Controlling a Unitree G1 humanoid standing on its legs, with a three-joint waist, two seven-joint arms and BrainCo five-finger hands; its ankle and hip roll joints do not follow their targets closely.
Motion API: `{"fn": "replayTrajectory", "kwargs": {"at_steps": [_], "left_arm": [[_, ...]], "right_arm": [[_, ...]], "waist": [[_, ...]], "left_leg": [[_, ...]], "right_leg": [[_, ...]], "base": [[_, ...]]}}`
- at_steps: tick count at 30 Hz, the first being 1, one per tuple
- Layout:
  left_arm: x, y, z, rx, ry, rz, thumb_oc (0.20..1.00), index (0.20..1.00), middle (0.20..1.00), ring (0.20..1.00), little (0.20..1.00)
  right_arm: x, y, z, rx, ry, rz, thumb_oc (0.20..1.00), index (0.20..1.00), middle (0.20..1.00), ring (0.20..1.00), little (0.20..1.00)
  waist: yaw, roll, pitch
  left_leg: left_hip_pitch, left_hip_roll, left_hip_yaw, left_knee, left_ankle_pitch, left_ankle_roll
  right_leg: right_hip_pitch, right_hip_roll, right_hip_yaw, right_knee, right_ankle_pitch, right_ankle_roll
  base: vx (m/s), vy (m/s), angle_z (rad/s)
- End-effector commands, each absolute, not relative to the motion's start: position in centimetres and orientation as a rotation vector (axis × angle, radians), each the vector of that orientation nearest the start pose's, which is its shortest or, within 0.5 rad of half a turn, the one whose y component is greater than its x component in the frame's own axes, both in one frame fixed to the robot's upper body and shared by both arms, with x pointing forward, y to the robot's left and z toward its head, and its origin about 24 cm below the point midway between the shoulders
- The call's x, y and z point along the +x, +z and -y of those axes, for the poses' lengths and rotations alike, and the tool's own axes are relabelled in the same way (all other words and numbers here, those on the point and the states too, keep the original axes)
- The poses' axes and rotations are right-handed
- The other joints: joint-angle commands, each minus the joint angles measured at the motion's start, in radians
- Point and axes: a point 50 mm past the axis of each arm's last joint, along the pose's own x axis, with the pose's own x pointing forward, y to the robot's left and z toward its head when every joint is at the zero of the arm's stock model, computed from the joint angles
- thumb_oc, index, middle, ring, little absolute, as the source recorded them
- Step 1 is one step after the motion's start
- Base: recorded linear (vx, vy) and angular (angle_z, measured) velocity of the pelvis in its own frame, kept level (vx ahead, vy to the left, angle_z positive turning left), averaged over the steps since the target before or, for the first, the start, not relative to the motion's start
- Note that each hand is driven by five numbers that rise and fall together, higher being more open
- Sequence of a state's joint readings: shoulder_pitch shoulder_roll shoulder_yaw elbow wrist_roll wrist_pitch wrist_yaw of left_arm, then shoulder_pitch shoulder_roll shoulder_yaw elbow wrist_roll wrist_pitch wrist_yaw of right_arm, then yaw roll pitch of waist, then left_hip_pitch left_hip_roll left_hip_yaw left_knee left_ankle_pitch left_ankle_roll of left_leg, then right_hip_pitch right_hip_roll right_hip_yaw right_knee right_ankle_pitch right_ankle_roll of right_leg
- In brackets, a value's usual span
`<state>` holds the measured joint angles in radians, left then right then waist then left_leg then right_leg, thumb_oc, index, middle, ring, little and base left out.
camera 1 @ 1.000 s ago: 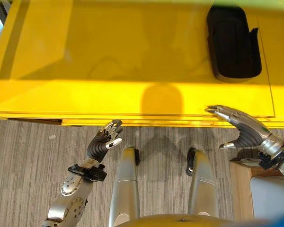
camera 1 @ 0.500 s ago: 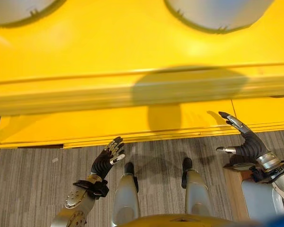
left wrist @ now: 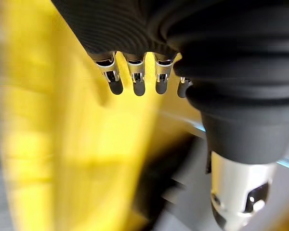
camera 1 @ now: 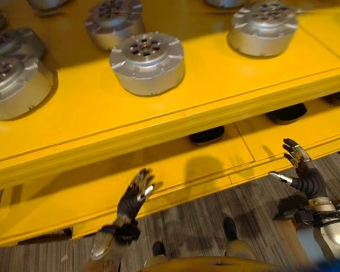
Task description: Move parts from the plastic box to the shelf.
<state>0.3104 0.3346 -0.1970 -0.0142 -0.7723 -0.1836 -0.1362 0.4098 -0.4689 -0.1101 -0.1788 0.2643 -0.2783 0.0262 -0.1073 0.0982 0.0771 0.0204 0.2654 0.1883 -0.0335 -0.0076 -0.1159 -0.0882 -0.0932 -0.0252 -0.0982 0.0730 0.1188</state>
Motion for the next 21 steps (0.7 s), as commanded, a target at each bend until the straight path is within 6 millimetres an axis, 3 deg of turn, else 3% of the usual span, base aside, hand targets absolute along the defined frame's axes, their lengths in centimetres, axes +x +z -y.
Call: {"fn": "replayTrajectory", "kwargs": {"at_steps": [1,5,6,8,9,10,12,13,14,15,16,17,18,21], "left_arm": [[18.8,1.4,-19.0,-0.436,-0.144,-0.038,1.0,1.0,1.0,1.0,1.0],[18.4,0.9,-19.1,-0.453,-0.122,-0.057,1.0,1.0,1.0,1.0,1.0],[18.7,0.8,-18.8,-0.461,-0.124,-0.056,1.0,1.0,1.0,1.0,1.0],[18.9,1.0,-18.7,-0.456,-0.133,-0.047,1.0,1.0,1.0,1.0,1.0],[19.0,1.0,-18.7,-0.455,-0.132,-0.046,1.0,1.0,1.0,1.0,1.0],[19.1,1.0,-18.6,-0.453,-0.136,-0.046,1.0,1.0,1.0,1.0,1.0],[19.1,1.1,-18.6,-0.441,-0.137,-0.045,1.0,1.0,1.0,1.0,1.0],[19.1,1.1,-18.5,-0.439,-0.14,-0.044,1.0,1.0,1.0,1.0,1.0],[19.2,1.2,-18.5,-0.438,-0.14,-0.043,1.0,1.0,1.0,1.0,1.0],[19.3,1.4,-18.5,-0.428,-0.15,-0.032,1.0,1.0,1.0,1.0,1.0],[19.4,1.7,-18.6,-0.418,-0.149,-0.024,1.0,1.0,1.0,1.0,1.0],[19.5,1.8,-18.5,-0.414,-0.157,-0.019,1.0,1.0,1.0,1.0,1.0],[19.7,1.8,-18.4,-0.406,-0.163,-0.011,1.0,1.0,1.0,1.0,1.0],[19.7,2.2,-19.0,-0.38,-0.143,0.0,1.0,1.0,1.0,1.0,1.0]], "right_arm": [[16.5,8.2,26.4,-0.247,-0.091,0.19,1.0,1.0,1.0,1.0,1.0],[16.6,8.4,26.7,-0.244,-0.116,0.207,1.0,1.0,1.0,1.0,1.0],[16.9,8.5,27.0,-0.238,-0.155,0.222,1.0,1.0,1.0,1.0,1.0],[17.5,8.7,26.8,-0.242,-0.152,0.232,1.0,1.0,1.0,1.0,1.0],[17.5,8.7,26.8,-0.241,-0.152,0.233,1.0,1.0,1.0,1.0,1.0],[17.7,8.5,26.7,-0.237,-0.146,0.227,1.0,1.0,1.0,1.0,1.0],[18.1,8.5,26.2,-0.226,-0.129,0.235,1.0,1.0,1.0,1.0,1.0],[18.2,8.3,26.0,-0.212,-0.121,0.231,1.0,1.0,1.0,1.0,1.0],[18.2,8.3,25.9,-0.212,-0.121,0.232,1.0,1.0,1.0,1.0,1.0],[18.6,7.8,25.6,-0.193,-0.121,0.219,1.0,1.0,1.0,1.0,1.0],[18.9,7.7,25.3,-0.178,-0.117,0.221,1.0,1.0,1.0,1.0,1.0],[19.1,7.7,25.1,-0.175,-0.107,0.222,1.0,1.0,1.0,1.0,1.0],[19.0,7.2,24.6,-0.166,-0.088,0.197,1.0,1.0,1.0,1.0,1.0],[19.2,6.6,24.5,-0.137,-0.09,0.171,1.0,1.0,1.0,1.0,1.0]], "waist": [[-0.022,-0.02,-0.019],[-0.024,-0.022,-0.026],[-0.022,-0.031,-0.017],[-0.011,-0.057,0.002],[-0.011,-0.059,0.002],[-0.002,-0.067,0.006],[0.029,-0.085,0.008],[0.041,-0.087,0.006],[0.04,-0.089,0.004],[0.073,-0.091,-0.002],[0.082,-0.091,-0.008],[0.083,-0.085,-0.007],[0.065,-0.081,-0.026],[0.063,-0.086,-0.05]], "left_leg": [[-0.055,0.066,-0.075,-0.028,0.268,-0.061],[-0.056,0.081,-0.098,0.025,0.279,-0.052],[-0.07,0.068,-0.089,0.097,0.276,-0.042],[-0.096,-0.027,-0.125,0.194,0.153,-0.004],[-0.1,-0.029,-0.125,0.196,0.154,-0.002],[-0.104,-0.082,-0.146,0.214,0.091,0.016],[-0.113,-0.238,-0.237,0.221,-0.024,0.065],[-0.112,-0.295,-0.279,0.217,-0.049,0.084],[-0.116,-0.297,-0.279,0.214,-0.043,0.085],[-0.129,-0.408,-0.418,0.209,-0.051,0.114],[-0.139,-0.455,-0.49,0.195,-0.033,0.132],[-0.151,-0.469,-0.505,0.176,-0.008,0.136],[-0.109,-0.439,-0.464,0.099,0.005,0.147],[-0.086,-0.414,-0.435,0.013,0.031,0.154]], "right_leg": [[0.031,0.045,0.015,0.06,-0.061,-0.03],[0.067,0.073,0.026,0.055,-0.07,-0.056],[0.084,0.07,0.016,0.062,-0.072,-0.068],[0.1,0.053,0.017,0.058,-0.069,-0.07],[0.097,0.051,0.017,0.058,-0.066,-0.069],[0.1,0.046,0.024,0.056,-0.064,-0.067],[0.092,0.044,0.051,0.057,-0.049,-0.065],[0.088,0.049,0.063,0.06,-0.044,-0.063],[0.083,0.046,0.062,0.06,-0.042,-0.063],[0.068,0.065,0.103,0.071,-0.03,-0.062],[0.055,0.079,0.129,0.081,-0.028,-0.062],[0.052,0.09,0.14,0.087,-0.025,-0.064],[0.047,0.1,0.158,0.075,-0.018,-0.051],[0.026,0.102,0.179,0.064,-0.007,-0.037]], "base": [[0.07,-0.149,-0.09],[0.04,-0.142,-0.2],[-0.01,-0.159,-0.05],[-0.02,-0.104,0.14],[0.01,-0.032,0.08],[0.01,-0.028,-0.09],[0.04,-0.031,-0.18],[0.03,-0.007,-0.38],[0.06,0.001,-0.66],[0.08,0.018,-0.65],[0.1,0.039,-0.87],[0.06,0.128,-1.33],[0.02,0.11,-1.33],[0.02,0.13,-0.61]]}}
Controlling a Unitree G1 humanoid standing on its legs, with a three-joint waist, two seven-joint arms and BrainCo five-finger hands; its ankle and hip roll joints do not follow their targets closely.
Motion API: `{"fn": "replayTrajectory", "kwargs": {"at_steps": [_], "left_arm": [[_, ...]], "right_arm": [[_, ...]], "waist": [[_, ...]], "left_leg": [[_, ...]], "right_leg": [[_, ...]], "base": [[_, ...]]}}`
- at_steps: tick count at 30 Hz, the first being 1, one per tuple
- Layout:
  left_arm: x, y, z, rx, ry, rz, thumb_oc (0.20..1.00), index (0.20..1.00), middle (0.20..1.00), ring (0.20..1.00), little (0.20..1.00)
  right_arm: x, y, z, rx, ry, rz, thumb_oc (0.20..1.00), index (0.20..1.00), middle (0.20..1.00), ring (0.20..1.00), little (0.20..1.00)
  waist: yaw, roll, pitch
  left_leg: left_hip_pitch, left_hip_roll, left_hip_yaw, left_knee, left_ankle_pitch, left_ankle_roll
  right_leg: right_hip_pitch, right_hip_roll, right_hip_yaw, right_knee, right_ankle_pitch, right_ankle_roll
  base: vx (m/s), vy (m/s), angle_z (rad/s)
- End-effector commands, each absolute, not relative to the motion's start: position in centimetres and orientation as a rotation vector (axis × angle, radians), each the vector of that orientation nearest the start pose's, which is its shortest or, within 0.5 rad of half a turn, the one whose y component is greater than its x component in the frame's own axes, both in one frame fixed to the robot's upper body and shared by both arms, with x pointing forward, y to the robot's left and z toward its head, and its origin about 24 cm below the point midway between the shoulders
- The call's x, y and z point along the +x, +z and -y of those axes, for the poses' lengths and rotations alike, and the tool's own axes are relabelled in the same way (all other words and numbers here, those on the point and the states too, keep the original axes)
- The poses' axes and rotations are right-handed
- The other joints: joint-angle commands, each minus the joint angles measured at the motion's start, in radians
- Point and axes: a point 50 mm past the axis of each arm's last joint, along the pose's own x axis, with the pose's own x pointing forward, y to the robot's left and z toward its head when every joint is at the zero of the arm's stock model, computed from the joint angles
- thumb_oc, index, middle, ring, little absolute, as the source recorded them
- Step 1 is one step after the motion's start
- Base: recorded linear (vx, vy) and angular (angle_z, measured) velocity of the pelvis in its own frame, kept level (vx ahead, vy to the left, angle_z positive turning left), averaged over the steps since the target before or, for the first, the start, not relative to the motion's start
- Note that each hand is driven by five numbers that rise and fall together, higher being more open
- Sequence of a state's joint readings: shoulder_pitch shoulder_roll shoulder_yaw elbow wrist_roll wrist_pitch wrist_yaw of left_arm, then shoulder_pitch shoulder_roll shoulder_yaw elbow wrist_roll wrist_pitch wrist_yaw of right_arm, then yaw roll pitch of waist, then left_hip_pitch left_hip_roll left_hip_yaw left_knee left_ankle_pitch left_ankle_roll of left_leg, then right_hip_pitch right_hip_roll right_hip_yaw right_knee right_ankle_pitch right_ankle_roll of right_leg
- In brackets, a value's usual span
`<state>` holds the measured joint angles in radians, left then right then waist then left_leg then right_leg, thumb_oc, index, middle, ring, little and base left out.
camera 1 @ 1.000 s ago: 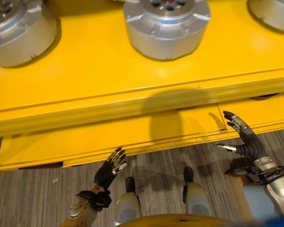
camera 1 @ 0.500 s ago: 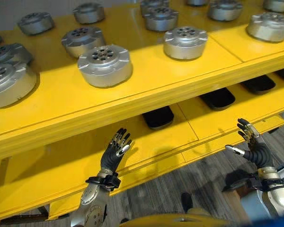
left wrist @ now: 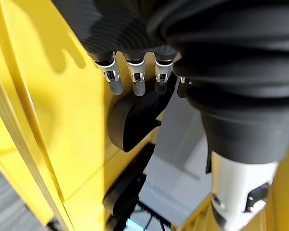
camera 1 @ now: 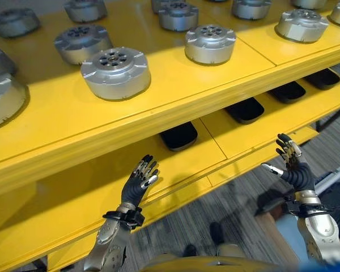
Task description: Move parts from the plastic box to the shelf.
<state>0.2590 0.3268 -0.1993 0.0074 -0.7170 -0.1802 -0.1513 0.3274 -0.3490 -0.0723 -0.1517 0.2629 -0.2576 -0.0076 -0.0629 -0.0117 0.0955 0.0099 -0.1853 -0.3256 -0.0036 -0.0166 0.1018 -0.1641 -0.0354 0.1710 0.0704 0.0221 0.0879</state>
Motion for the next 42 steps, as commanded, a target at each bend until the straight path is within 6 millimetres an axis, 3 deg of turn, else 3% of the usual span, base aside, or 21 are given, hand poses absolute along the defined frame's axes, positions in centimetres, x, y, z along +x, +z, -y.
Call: {"fn": "replayTrajectory", "kwargs": {"at_steps": [1,10,15,16,17,18,19,20,21,24,28,29,32,33,37,39,40,42], "left_arm": [[19.6,2.1,-19.2,-0.373,-0.135,0.0,1.0,1.0,1.0,1.0,1.0],[19.7,2.0,-19.6,-0.354,-0.109,-0.002,1.0,1.0,1.0,1.0,1.0],[19.3,1.7,-20.5,-0.334,-0.056,-0.01,1.0,1.0,1.0,1.0,1.0],[19.2,1.6,-20.6,-0.328,-0.048,-0.014,1.0,1.0,1.0,1.0,1.0],[19.0,1.6,-21.0,-0.32,-0.032,-0.015,1.0,1.0,1.0,1.0,1.0],[19.1,1.7,-21.0,-0.32,-0.032,-0.014,1.0,1.0,1.0,1.0,1.0],[18.9,1.8,-21.4,-0.318,-0.006,-0.013,1.0,1.0,1.0,1.0,1.0],[18.8,1.8,-21.6,-0.322,0.004,-0.013,1.0,1.0,1.0,1.0,1.0],[18.7,1.6,-21.5,-0.331,0.006,-0.021,1.0,1.0,1.0,1.0,1.0],[18.7,1.3,-21.4,-0.345,0.007,-0.034,1.0,1.0,1.0,1.0,1.0],[18.8,1.6,-21.7,-0.355,0.022,-0.02,1.0,1.0,1.0,1.0,1.0],[18.7,1.5,-21.8,-0.353,0.029,-0.022,1.0,1.0,1.0,1.0,1.0],[18.6,1.3,-21.8,-0.345,0.031,-0.031,1.0,1.0,1.0,1.0,1.0],[18.7,1.0,-21.7,-0.357,0.042,-0.035,1.0,1.0,1.0,1.0,1.0],[18.8,1.2,-21.7,-0.387,0.044,-0.017,1.0,1.0,1.0,1.0,1.0],[18.9,1.1,-21.6,-0.397,0.044,-0.017,1.0,1.0,1.0,1.0,1.0],[18.9,1.1,-21.6,-0.397,0.044,-0.017,1.0,1.0,1.0,1.0,1.0],[18.9,0.9,-21.2,-0.408,0.035,-0.024,1.0,1.0,1.0,1.0,1.0]], "right_arm": [[19.2,6.4,24.3,-0.133,-0.075,0.161,1.0,1.0,1.0,1.0,1.0],[19.5,5.5,23.3,-0.083,-0.035,0.119,1.0,1.0,1.0,1.0,1.0],[19.3,5.2,22.9,-0.076,0.001,0.101,1.0,1.0,1.0,1.0,1.0],[19.3,5.1,22.8,-0.074,0.009,0.096,1.0,1.0,1.0,1.0,1.0],[19.4,5.3,22.5,-0.071,0.021,0.103,1.0,1.0,1.0,1.0,1.0],[19.4,5.3,22.5,-0.071,0.021,0.103,1.0,1.0,1.0,1.0,1.0],[19.5,5.4,22.5,-0.082,0.01,0.114,1.0,1.0,1.0,1.0,1.0],[19.6,5.4,22.5,-0.085,-0.001,0.117,1.0,1.0,1.0,1.0,1.0],[19.7,5.5,22.5,-0.084,-0.007,0.121,1.0,1.0,1.0,1.0,1.0],[20.0,5.0,22.4,-0.076,-0.016,0.106,1.0,1.0,1.0,1.0,1.0],[20.6,5.4,21.9,-0.093,-0.004,0.13,1.0,1.0,1.0,1.0,1.0],[20.7,5.4,21.8,-0.094,0.003,0.13,1.0,1.0,1.0,1.0,1.0],[20.6,5.4,21.5,-0.09,0.021,0.124,1.0,1.0,1.0,1.0,1.0],[20.7,5.5,21.6,-0.094,0.026,0.129,1.0,1.0,1.0,1.0,1.0],[20.8,6.0,22.0,-0.118,0.03,0.145,1.0,1.0,1.0,1.0,1.0],[20.9,6.4,22.1,-0.117,0.032,0.163,1.0,1.0,1.0,1.0,1.0],[20.9,6.4,22.2,-0.118,0.032,0.163,1.0,1.0,1.0,1.0,1.0],[21.0,6.9,22.3,-0.139,0.042,0.184,1.0,1.0,1.0,1.0,1.0]], "waist": [[0.023,0.021,-0.07],[0.005,0.013,-0.066],[-0.019,0.005,-0.023],[-0.017,0.002,-0.013],[-0.008,0.003,0.008],[-0.005,0.003,0.005],[0.033,0.016,0.017],[0.051,0.026,0.013],[0.056,0.032,0.005],[0.057,0.021,-0.014],[0.069,0.006,-0.028],[0.071,0.001,-0.027],[0.077,-0.027,-0.034],[0.076,-0.04,-0.045],[0.063,-0.026,-0.042],[0.05,-0.008,-0.042],[0.05,-0.005,-0.041],[0.041,0.01,-0.043]], "left_leg": [[-0.063,0.045,0.098,-0.04,0.048,-0.06],[-0.021,0.058,0.181,-0.075,0.043,-0.035],[-0.007,0.065,0.23,-0.071,0.035,-0.021],[-0.007,0.068,0.251,-0.071,0.034,-0.02],[-0.002,0.085,0.291,-0.07,0.027,-0.02],[-0.006,0.086,0.293,-0.071,0.031,-0.021],[-0.007,0.117,0.348,-0.064,0.024,-0.029],[-0.013,0.133,0.374,-0.063,0.025,-0.034],[-0.011,0.145,0.393,-0.069,0.023,-0.036],[0.016,0.147,0.431,-0.081,0.005,-0.036],[0.018,0.159,0.477,-0.08,-0.012,-0.061],[0.022,0.162,0.485,-0.081,-0.014,-0.063],[0.039,0.161,0.502,-0.084,-0.028,-0.073],[0.049,0.181,0.515,-0.084,-0.026,-0.096],[0.046,0.266,0.525,-0.074,0.001,-0.14],[0.048,0.336,0.536,-0.068,0.032,-0.176],[0.049,0.34,0.536,-0.068,0.032,-0.178],[0.052,0.388,0.55,-0.057,0.053,-0.2]], "right_leg": [[0.098,0.045,-0.007,-0.101,0.046,-0.005],[0.068,0.057,0.067,-0.038,0.051,0.016],[0.003,0.08,0.099,0.082,0.034,0.031],[-0.017,0.083,0.097,0.108,0.03,0.038],[-0.051,0.058,0.015,0.168,0.014,0.046],[-0.056,0.059,0.017,0.166,0.019,0.046],[-0.05,-0.056,-0.241,0.207,-0.031,0.026],[-0.02,-0.134,-0.372,0.222,-0.048,0.011],[-0.006,-0.179,-0.408,0.226,-0.036,0.005],[0.014,-0.257,-0.373,0.191,0.033,0.045],[0.025,-0.4,-0.415,0.051,0.19,0.111],[0.025,-0.408,-0.42,0.038,0.21,0.119],[0.057,-0.403,-0.443,0.004,0.21,0.14],[0.063,-0.391,-0.443,-0.012,0.232,0.155],[0.099,-0.323,-0.465,-0.041,0.169,0.129],[0.114,-0.26,-0.462,-0.065,0.112,0.1],[0.115,-0.256,-0.463,-0.066,0.112,0.098],[0.12,-0.204,-0.453,-0.077,0.079,0.076]], "base": [[0.04,0.102,-0.81],[0.01,0.077,-0.57],[-0.05,0.06,-0.3],[-0.13,0.021,-0.65],[-0.1,0.006,-0.8],[-0.14,-0.018,-1.13],[-0.12,-0.016,-1.16],[-0.13,-0.031,-1.27],[-0.05,-0.038,-1.23],[0.04,-0.084,-0.9],[0.03,-0.194,-0.44],[0.08,-0.19,-0.42],[0.1,-0.173,-0.39],[0.05,-0.301,-0.62],[0.04,-0.314,-0.24],[0.04,-0.311,-0.08],[0.06,-0.343,0.01],[0.06,-0.247,-0.09]]}}
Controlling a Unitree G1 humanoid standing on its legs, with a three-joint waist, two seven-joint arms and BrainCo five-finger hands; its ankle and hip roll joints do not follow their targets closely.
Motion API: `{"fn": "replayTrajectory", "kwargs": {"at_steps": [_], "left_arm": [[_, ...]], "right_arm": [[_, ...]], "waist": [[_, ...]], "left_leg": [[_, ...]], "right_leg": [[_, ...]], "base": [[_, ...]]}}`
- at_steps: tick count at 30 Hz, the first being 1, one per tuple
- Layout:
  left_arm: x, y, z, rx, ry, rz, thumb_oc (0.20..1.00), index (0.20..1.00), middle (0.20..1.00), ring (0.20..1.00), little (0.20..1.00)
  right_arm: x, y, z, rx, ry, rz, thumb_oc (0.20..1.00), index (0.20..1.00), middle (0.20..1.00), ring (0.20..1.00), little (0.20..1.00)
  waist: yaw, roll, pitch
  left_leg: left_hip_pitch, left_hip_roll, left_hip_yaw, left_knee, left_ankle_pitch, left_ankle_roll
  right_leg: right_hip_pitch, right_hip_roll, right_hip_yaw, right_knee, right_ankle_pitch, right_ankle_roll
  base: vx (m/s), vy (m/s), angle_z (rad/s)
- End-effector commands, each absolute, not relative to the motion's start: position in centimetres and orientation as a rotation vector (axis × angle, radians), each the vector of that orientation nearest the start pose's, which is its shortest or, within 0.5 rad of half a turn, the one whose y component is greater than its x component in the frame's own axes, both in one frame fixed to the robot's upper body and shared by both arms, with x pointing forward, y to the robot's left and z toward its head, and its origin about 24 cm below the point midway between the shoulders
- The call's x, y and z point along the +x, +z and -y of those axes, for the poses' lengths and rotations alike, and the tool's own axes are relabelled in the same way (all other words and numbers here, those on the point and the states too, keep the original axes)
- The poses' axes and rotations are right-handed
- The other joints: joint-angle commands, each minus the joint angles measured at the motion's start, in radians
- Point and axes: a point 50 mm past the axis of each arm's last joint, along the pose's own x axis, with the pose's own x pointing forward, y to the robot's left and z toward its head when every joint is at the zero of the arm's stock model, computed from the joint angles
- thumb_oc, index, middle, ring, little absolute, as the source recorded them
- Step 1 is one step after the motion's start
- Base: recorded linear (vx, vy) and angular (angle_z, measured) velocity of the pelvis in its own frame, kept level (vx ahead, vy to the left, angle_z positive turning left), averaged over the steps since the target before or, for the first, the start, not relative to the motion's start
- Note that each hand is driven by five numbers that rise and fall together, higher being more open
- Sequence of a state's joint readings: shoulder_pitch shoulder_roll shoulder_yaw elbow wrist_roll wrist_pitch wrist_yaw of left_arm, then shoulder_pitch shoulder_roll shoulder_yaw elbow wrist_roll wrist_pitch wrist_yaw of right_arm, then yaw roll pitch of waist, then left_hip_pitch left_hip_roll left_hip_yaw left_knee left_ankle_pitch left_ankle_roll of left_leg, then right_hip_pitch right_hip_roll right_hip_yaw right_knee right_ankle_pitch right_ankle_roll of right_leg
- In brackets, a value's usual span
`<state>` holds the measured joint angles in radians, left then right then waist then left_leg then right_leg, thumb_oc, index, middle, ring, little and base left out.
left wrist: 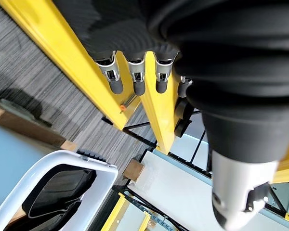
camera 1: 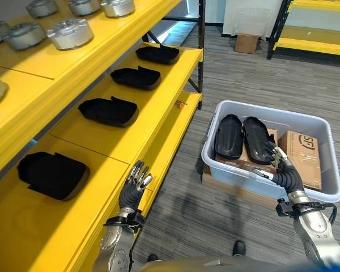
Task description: Move parts from the plastic box to the shelf.
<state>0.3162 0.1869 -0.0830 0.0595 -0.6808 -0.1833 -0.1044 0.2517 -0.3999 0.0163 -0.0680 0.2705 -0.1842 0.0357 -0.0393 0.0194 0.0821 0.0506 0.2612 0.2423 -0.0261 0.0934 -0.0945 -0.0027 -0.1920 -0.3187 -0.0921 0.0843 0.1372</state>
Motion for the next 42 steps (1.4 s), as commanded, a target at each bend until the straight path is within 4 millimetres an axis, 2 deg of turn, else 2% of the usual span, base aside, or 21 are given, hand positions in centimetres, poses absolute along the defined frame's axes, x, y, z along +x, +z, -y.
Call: {"fn": "replayTrajectory", "kwargs": {"at_steps": [1,6,7,10,12,13,14,15,16,17,18,20,21,22,24,29,33,42], "left_arm": [[18.9,0.8,-21.1,-0.411,0.031,-0.028,1.0,1.0,1.0,1.0,1.0],[19.0,0.8,-20.7,-0.422,0.023,-0.029,1.0,1.0,1.0,1.0,1.0],[19.1,0.9,-20.5,-0.427,0.014,-0.025,1.0,1.0,1.0,1.0,1.0],[18.8,0.9,-20.5,-0.432,0.014,-0.032,1.0,1.0,1.0,1.0,1.0],[18.8,0.8,-20.2,-0.433,-0.001,-0.038,1.0,1.0,1.0,1.0,1.0],[18.8,0.8,-20.2,-0.435,-0.001,-0.04,1.0,1.0,1.0,1.0,1.0],[18.9,0.8,-20.2,-0.434,0.002,-0.038,1.0,1.0,1.0,1.0,1.0],[18.9,0.7,-20.0,-0.435,0.006,-0.044,1.0,1.0,1.0,1.0,1.0],[18.8,0.4,-19.8,-0.438,0.001,-0.057,1.0,1.0,1.0,1.0,1.0],[18.8,0.2,-19.6,-0.437,-0.01,-0.063,1.0,1.0,1.0,1.0,1.0],[19.1,0.4,-19.4,-0.426,-0.025,-0.053,1.0,1.0,1.0,1.0,1.0],[19.3,0.6,-19.3,-0.418,-0.031,-0.039,1.0,1.0,1.0,1.0,1.0],[19.3,0.5,-19.3,-0.426,-0.025,-0.038,1.0,1.0,1.0,1.0,1.0],[19.3,0.5,-19.2,-0.432,-0.027,-0.037,1.0,1.0,1.0,1.0,1.0],[19.7,0.7,-19.2,-0.432,-0.021,-0.02,1.0,1.0,1.0,1.0,1.0],[20.2,1.5,-19.8,-0.421,0.02,0.017,1.0,1.0,1.0,1.0,1.0],[20.5,1.7,-20.4,-0.407,0.061,0.03,1.0,1.0,1.0,1.0,1.0],[20.4,1.9,-20.6,-0.393,0.066,0.035,1.0,1.0,1.0,1.0,1.0]], "right_arm": [[21.0,7.0,22.3,-0.141,0.043,0.187,1.0,1.0,1.0,1.0,1.0],[21.1,7.5,22.6,-0.164,0.051,0.209,1.0,1.0,1.0,1.0,1.0],[21.1,7.6,22.6,-0.17,0.055,0.212,1.0,1.0,1.0,1.0,1.0],[21.0,7.7,22.6,-0.184,0.064,0.217,1.0,1.0,1.0,1.0,1.0],[20.9,7.9,22.8,-0.196,0.063,0.222,1.0,1.0,1.0,1.0,1.0],[20.8,7.8,22.9,-0.199,0.058,0.217,1.0,1.0,1.0,1.0,1.0],[20.8,7.8,22.9,-0.198,0.05,0.217,1.0,1.0,1.0,1.0,1.0],[20.9,7.9,22.9,-0.198,0.046,0.22,1.0,1.0,1.0,1.0,1.0],[20.9,8.1,22.9,-0.203,0.051,0.232,1.0,1.0,1.0,1.0,1.0],[20.8,8.0,23.1,-0.221,0.05,0.231,1.0,1.0,1.0,1.0,1.0],[20.9,7.8,23.3,-0.226,0.033,0.225,1.0,1.0,1.0,1.0,1.0],[21.0,7.8,23.2,-0.234,0.034,0.228,1.0,1.0,1.0,1.0,1.0],[21.0,7.7,23.0,-0.232,0.047,0.225,1.0,1.0,1.0,1.0,1.0],[21.1,7.7,22.8,-0.231,0.057,0.228,1.0,1.0,1.0,1.0,1.0],[21.1,7.0,22.6,-0.215,0.051,0.199,1.0,1.0,1.0,1.0,1.0],[21.6,6.5,21.5,-0.187,0.066,0.183,1.0,1.0,1.0,1.0,1.0],[21.9,6.3,21.0,-0.178,0.074,0.175,1.0,1.0,1.0,1.0,1.0],[21.9,6.2,20.6,-0.167,0.081,0.177,1.0,1.0,1.0,1.0,1.0]], "waist": [[0.016,-0.016,-0.028],[0.002,0.004,-0.012],[0.001,0.004,0.007],[0.009,-0.01,0.041],[0.013,-0.022,0.068],[0.015,-0.023,0.074],[0.023,-0.026,0.079],[0.036,-0.033,0.079],[0.056,-0.039,0.084],[0.07,-0.035,0.087],[0.088,-0.026,0.094],[0.094,-0.02,0.095],[0.096,-0.013,0.087],[0.097,-0.008,0.077],[0.089,-0.004,0.057],[0.083,-0.026,0.029],[0.079,-0.049,0.018],[0.079,-0.08,0.0]], "left_leg": [[0.012,-0.049,-0.016,-0.027,-0.051,-0.008],[-0.01,0.01,-0.031,0.076,0.001,-0.03],[-0.034,0.035,-0.056,0.163,0.038,-0.032],[-0.11,0.078,-0.113,0.364,0.128,-0.016],[-0.184,0.061,-0.112,0.491,0.125,0.001],[-0.215,0.039,-0.112,0.489,0.115,0.005],[-0.252,0.001,-0.121,0.46,0.089,0.012],[-0.298,-0.063,-0.153,0.391,0.056,0.028],[-0.337,-0.099,-0.199,0.261,0.065,0.024],[-0.365,-0.111,-0.228,0.172,0.116,0.008],[-0.391,-0.147,-0.298,0.057,0.162,-0.014],[-0.374,-0.155,-0.331,0.026,0.178,-0.029],[-0.347,-0.157,-0.346,0.005,0.157,-0.017],[-0.322,-0.152,-0.345,-0.022,0.161,-0.026],[-0.281,-0.158,-0.302,-0.019,0.139,-0.014],[-0.255,-0.185,-0.222,-0.008,0.086,0.022],[-0.249,-0.202,-0.189,0.002,0.046,0.049],[-0.224,-0.234,-0.166,0.005,-0.007,0.086]], "right_leg": [[-0.038,-0.035,0.04,0.085,0.009,0.019],[-0.03,0.037,0.075,0.093,-0.035,-0.028],[-0.017,0.068,0.086,0.098,-0.057,-0.052],[0.016,0.112,0.105,0.084,-0.074,-0.1],[0.044,0.119,0.095,0.075,-0.091,-0.125],[0.053,0.118,0.091,0.07,-0.098,-0.126],[0.058,0.111,0.093,0.066,-0.103,-0.117],[0.056,0.098,0.102,0.064,-0.1,-0.104],[0.063,0.094,0.12,0.056,-0.1,-0.088],[0.073,0.101,0.125,0.054,-0.103,-0.083],[0.093,0.113,0.142,0.047,-0.112,-0.074],[0.111,0.114,0.161,0.046,-0.126,-0.064],[0.119,0.116,0.183,0.048,-0.138,-0.061],[0.134,0.118,0.195,0.041,-0.144,-0.06],[0.163,0.09,0.19,0.037,-0.157,-0.052],[0.146,0.028,0.213,0.046,-0.149,-0.021],[0.123,-0.007,0.23,0.045,-0.127,0.006],[0.106,-0.047,0.246,0.059,-0.077,0.042]], "base": [[0.04,-0.156,-0.16],[0.05,-0.194,-0.2],[0.07,-0.259,-0.34],[0.05,-0.274,-0.33],[0.03,-0.195,-0.23],[0.04,-0.064,-0.03],[0.08,0.054,0.08],[0.17,0.122,0.06],[0.24,0.143,-0.09],[0.33,0.142,-0.52],[0.27,0.1,-0.6],[0.21,0.105,-0.65],[0.2,0.128,-0.88],[0.26,0.191,-0.91],[0.27,0.225,-0.86],[0.15,0.161,-0.31],[0.07,0.085,-0.24],[0.05,0.055,-0.16]]}}
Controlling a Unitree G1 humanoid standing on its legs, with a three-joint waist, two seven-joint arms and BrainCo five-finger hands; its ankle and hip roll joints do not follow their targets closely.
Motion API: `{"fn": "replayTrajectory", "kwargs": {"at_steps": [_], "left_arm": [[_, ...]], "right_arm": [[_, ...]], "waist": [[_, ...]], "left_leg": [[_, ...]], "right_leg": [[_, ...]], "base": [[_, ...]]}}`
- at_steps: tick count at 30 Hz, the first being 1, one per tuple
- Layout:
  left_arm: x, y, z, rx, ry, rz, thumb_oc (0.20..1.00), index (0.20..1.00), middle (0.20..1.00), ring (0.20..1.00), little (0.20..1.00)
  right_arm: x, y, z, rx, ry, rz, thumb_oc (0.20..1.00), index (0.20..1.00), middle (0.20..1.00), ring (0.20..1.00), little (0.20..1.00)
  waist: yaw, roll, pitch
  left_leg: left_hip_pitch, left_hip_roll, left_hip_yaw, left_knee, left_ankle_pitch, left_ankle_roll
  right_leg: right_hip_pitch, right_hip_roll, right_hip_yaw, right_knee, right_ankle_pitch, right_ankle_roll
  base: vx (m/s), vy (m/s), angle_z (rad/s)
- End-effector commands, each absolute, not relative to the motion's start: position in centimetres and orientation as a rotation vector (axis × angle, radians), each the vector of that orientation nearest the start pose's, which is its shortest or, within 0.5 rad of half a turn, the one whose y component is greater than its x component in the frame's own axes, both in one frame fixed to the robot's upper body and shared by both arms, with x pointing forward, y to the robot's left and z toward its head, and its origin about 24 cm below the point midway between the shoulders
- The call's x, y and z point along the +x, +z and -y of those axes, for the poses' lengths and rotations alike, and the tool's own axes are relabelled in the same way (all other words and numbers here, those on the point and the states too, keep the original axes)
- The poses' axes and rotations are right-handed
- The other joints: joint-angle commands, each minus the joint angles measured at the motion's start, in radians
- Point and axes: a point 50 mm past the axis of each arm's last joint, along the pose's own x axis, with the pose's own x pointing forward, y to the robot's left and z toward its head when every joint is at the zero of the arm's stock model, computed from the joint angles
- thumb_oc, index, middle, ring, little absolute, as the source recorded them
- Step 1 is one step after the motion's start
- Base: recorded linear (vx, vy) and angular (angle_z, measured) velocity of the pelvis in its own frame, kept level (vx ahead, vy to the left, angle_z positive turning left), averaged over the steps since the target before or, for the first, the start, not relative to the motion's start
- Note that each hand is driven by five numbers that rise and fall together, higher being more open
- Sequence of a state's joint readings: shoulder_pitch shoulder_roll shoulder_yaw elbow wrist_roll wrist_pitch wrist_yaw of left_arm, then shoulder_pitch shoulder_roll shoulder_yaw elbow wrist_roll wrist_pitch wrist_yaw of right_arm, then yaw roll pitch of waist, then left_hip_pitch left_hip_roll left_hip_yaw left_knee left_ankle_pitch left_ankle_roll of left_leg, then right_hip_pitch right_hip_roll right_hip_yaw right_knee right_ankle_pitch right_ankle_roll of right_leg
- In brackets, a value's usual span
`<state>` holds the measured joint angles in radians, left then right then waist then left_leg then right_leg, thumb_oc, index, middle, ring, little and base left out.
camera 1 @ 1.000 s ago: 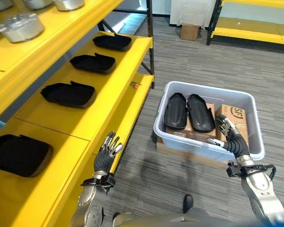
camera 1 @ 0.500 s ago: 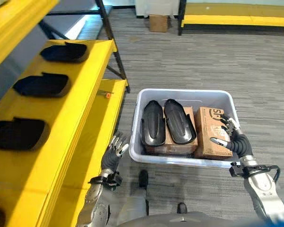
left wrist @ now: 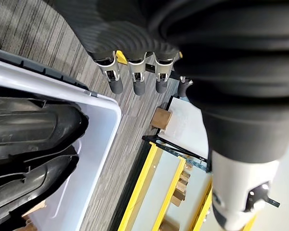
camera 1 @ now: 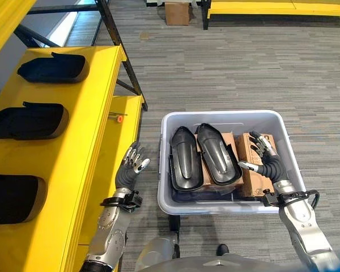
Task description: Move parts from the plastic box to the shelf.
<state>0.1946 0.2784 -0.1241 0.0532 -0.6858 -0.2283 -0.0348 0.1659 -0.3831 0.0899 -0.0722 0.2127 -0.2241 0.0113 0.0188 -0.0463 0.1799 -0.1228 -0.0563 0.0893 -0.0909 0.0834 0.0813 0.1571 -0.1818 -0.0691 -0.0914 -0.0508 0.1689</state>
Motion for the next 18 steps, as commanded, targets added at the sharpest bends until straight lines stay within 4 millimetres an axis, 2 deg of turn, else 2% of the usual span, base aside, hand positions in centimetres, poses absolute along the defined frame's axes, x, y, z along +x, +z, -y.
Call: {"fn": "replayTrajectory", "kwargs": {"at_steps": [1,5,6,7,8,9,10,11,14,18], "left_arm": [[20.4,2.0,-20.6,-0.394,0.068,0.035,1.0,1.0,1.0,1.0,1.0],[20.4,2.1,-20.8,-0.378,0.061,0.034,1.0,1.0,1.0,1.0,1.0],[20.7,2.3,-20.7,-0.365,0.051,0.039,1.0,1.0,1.0,1.0,1.0],[20.8,2.5,-20.7,-0.362,0.044,0.047,1.0,1.0,1.0,1.0,1.0],[20.9,2.5,-20.7,-0.362,0.044,0.047,1.0,1.0,1.0,1.0,1.0],[21.3,3.1,-20.8,-0.346,0.037,0.066,1.0,1.0,1.0,1.0,1.0],[21.3,3.2,-20.9,-0.341,0.039,0.072,1.0,1.0,1.0,1.0,1.0],[21.3,3.5,-21.2,-0.339,0.048,0.085,1.0,1.0,1.0,1.0,1.0],[21.5,3.5,-21.5,-0.368,0.072,0.089,1.0,1.0,1.0,1.0,1.0],[21.5,3.1,-20.6,-0.378,0.041,0.065,1.0,1.0,1.0,1.0,1.0]], "right_arm": [[22.0,6.3,20.5,-0.168,0.083,0.179,1.0,1.0,1.0,1.0,1.0],[22.4,6.5,20.0,-0.149,0.094,0.196,1.0,1.0,1.0,1.0,1.0],[22.6,6.9,19.7,-0.127,0.101,0.214,1.0,1.0,1.0,1.0,1.0],[22.7,7.2,19.6,-0.122,0.109,0.227,1.0,1.0,1.0,1.0,1.0],[22.7,7.2,19.6,-0.122,0.109,0.228,1.0,1.0,1.0,1.0,1.0],[23.1,7.8,19.2,-0.122,0.119,0.254,1.0,1.0,1.0,1.0,1.0],[23.3,8.0,19.1,-0.121,0.121,0.264,1.0,1.0,1.0,1.0,1.0],[24.0,8.8,18.4,-0.111,0.141,0.3,1.0,1.0,1.0,1.0,1.0],[24.6,9.4,18.2,-0.132,0.145,0.325,1.0,1.0,1.0,1.0,1.0],[23.8,9.5,18.7,-0.13,0.151,0.321,1.0,1.0,1.0,1.0,1.0]], "waist": [[0.023,-0.018,-0.099],[0.037,-0.03,-0.099],[0.032,-0.026,-0.085],[0.026,-0.021,-0.074],[0.028,-0.021,-0.073],[0.021,0.001,-0.047],[0.027,0.003,-0.044],[0.043,-0.002,-0.035],[0.047,-0.01,-0.007],[0.025,-0.045,-0.02]], "left_leg": [[-0.047,0.081,-0.011,0.07,-0.003,-0.086],[-0.014,0.069,0.001,0.068,-0.037,-0.065],[0.01,0.06,0.003,0.057,-0.042,-0.053],[0.02,0.059,0.004,0.046,-0.038,-0.048],[0.021,0.06,0.006,0.044,-0.037,-0.048],[0.038,0.071,0.006,0.028,-0.038,-0.04],[0.047,0.071,0.017,0.022,-0.044,-0.042],[0.07,0.078,0.053,0.014,-0.067,-0.062],[0.079,0.115,0.064,0.041,-0.08,-0.087],[0.065,0.112,0.05,0.056,-0.084,-0.107]], "right_leg": [[-0.057,-0.062,0.0,0.062,0.062,0.014],[-0.097,-0.076,0.023,0.147,0.09,0.034],[-0.145,-0.073,0.04,0.232,0.149,0.056],[-0.173,-0.067,0.053,0.283,0.183,0.062],[-0.177,-0.066,0.057,0.288,0.182,0.062],[-0.244,-0.061,0.035,0.372,0.201,0.055],[-0.259,-0.089,-0.001,0.362,0.206,0.048],[-0.274,-0.173,-0.127,0.23,0.235,0.048],[-0.265,-0.215,-0.177,0.15,0.288,0.057],[-0.234,-0.213,-0.2,0.136,0.271,0.066]], "base": [[0.03,0.063,-0.3],[0.02,0.083,-0.33],[-0.02,0.107,-0.28],[-0.03,0.097,-0.24],[-0.05,0.125,-0.17],[-0.03,0.101,-0.02],[0.01,0.041,-0.14],[0.07,-0.09,-0.29],[0.05,-0.163,-0.53],[0.04,-0.132,0.34]]}}
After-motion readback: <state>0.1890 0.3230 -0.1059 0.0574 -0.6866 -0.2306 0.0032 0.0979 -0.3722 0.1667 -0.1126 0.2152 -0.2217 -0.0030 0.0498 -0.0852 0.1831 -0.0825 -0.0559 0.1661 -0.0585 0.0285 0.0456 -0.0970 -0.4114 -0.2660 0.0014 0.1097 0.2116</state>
